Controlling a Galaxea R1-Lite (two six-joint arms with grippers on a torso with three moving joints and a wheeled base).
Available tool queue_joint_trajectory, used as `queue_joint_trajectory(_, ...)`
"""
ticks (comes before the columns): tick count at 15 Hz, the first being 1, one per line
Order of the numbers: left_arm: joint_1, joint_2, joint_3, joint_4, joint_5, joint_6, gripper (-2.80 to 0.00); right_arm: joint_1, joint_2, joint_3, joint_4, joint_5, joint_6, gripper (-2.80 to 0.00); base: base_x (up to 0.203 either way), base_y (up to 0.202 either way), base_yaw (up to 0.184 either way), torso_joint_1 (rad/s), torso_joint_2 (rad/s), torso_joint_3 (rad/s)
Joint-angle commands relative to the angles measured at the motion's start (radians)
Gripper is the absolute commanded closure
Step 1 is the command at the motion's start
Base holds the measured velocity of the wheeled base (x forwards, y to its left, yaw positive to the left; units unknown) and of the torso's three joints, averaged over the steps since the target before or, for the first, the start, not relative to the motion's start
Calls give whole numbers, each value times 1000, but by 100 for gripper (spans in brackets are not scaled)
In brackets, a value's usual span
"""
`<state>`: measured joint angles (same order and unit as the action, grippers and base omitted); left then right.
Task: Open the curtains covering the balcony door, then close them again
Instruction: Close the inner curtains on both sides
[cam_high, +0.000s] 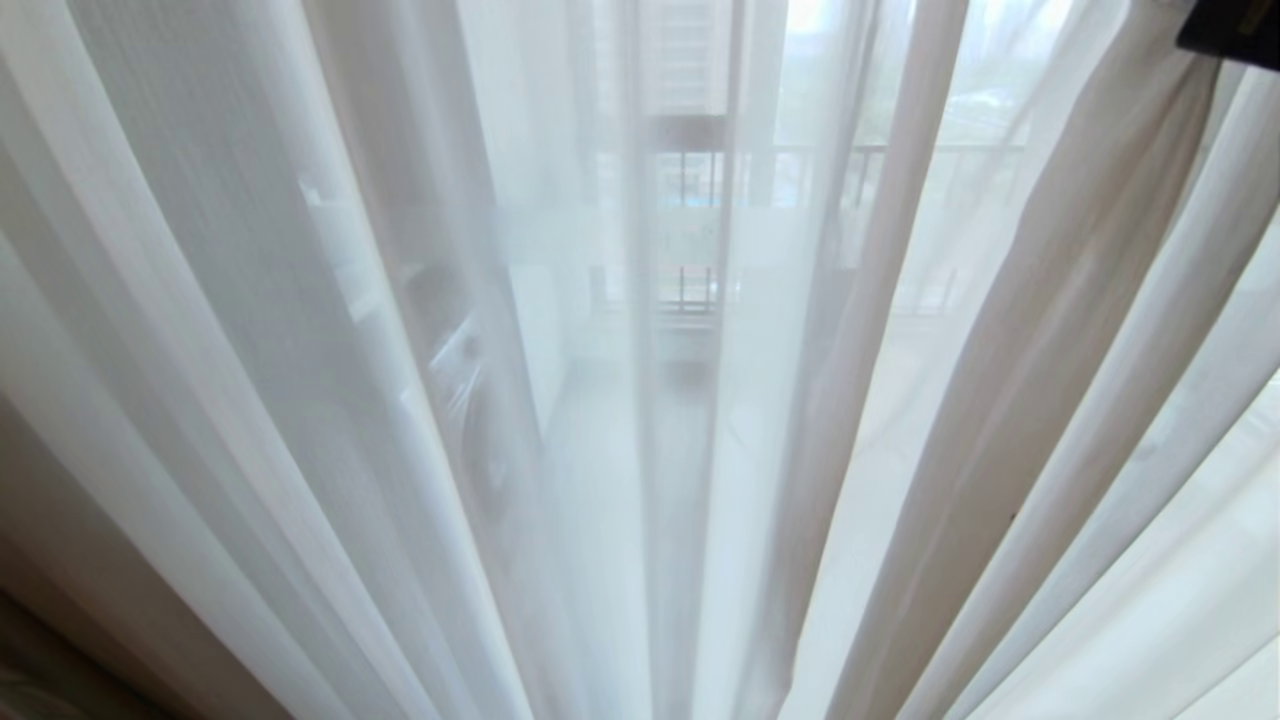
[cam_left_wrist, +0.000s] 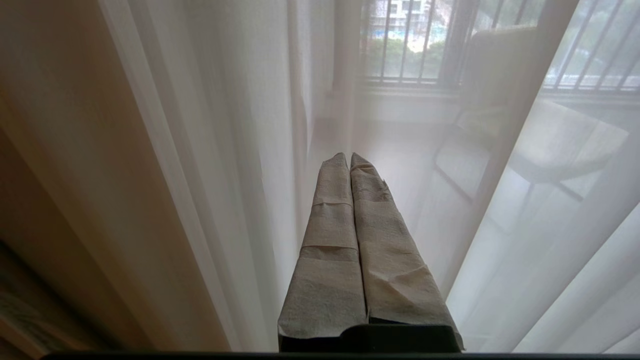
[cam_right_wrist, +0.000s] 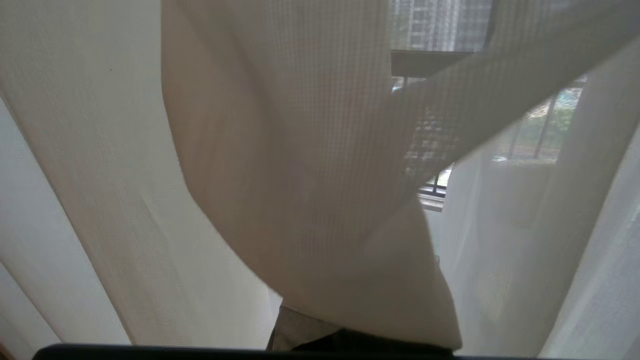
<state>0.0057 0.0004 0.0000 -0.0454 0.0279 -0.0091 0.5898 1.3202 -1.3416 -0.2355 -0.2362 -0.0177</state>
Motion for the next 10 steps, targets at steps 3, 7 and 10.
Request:
queue_joint_trajectory(3, 0, 0, 0, -1, 0, -1, 0, -1, -97, 25, 30, -7, 0, 0, 0, 0, 0, 0, 0, 0)
queue_joint_trajectory(7, 0, 0, 0, -1, 1, 0, 0, -55, -138, 24, 51, -11, 0, 0, 0, 0, 0, 0, 0, 0)
queue_joint_trajectory(10, 0, 0, 0, -1, 0, 0, 0, -181, -156, 24, 55, -11, -1, 0, 0, 0, 0, 0, 0, 0)
